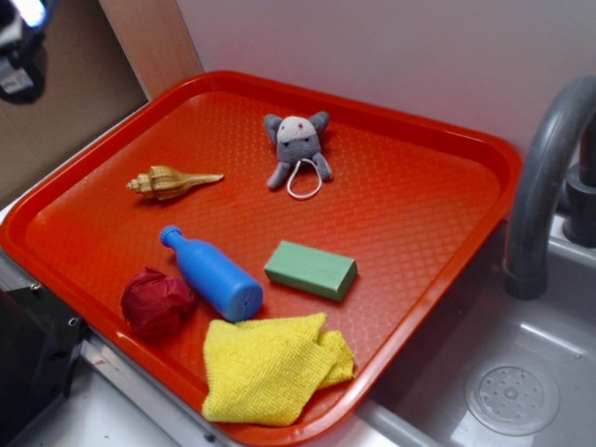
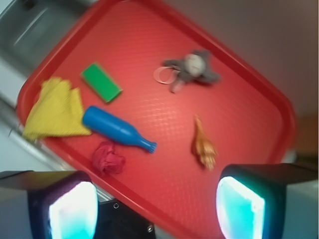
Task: Grab the blue bottle.
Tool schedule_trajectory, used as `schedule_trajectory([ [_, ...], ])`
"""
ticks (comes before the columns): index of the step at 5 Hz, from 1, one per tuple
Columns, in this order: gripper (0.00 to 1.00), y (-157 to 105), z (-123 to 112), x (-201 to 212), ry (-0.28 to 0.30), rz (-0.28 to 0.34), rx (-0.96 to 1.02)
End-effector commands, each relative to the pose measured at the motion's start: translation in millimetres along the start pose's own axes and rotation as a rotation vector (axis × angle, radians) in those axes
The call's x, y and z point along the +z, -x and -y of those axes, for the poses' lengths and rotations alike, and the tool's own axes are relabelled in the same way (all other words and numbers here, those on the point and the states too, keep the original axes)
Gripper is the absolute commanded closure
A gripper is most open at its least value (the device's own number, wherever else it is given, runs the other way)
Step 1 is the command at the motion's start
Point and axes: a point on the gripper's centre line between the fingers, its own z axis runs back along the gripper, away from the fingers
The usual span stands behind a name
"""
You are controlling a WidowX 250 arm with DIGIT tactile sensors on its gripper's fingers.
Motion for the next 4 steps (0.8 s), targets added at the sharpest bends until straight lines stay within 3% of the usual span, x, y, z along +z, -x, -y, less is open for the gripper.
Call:
schedule_trajectory([
  [1, 0.00, -32.2, 26.5, -45.3, 0.029, -0.118, -0.544],
  [2, 0.00, -39.9, 47.2, -81.7, 0.126, -0.164, -0.802],
  [3, 0.00, -39.0, 62.5, -109.5, 0.210, -0.201, -0.907],
  [4, 0.00, -35.4, 76.6, -137.8, 0.195, -0.240, -0.900],
])
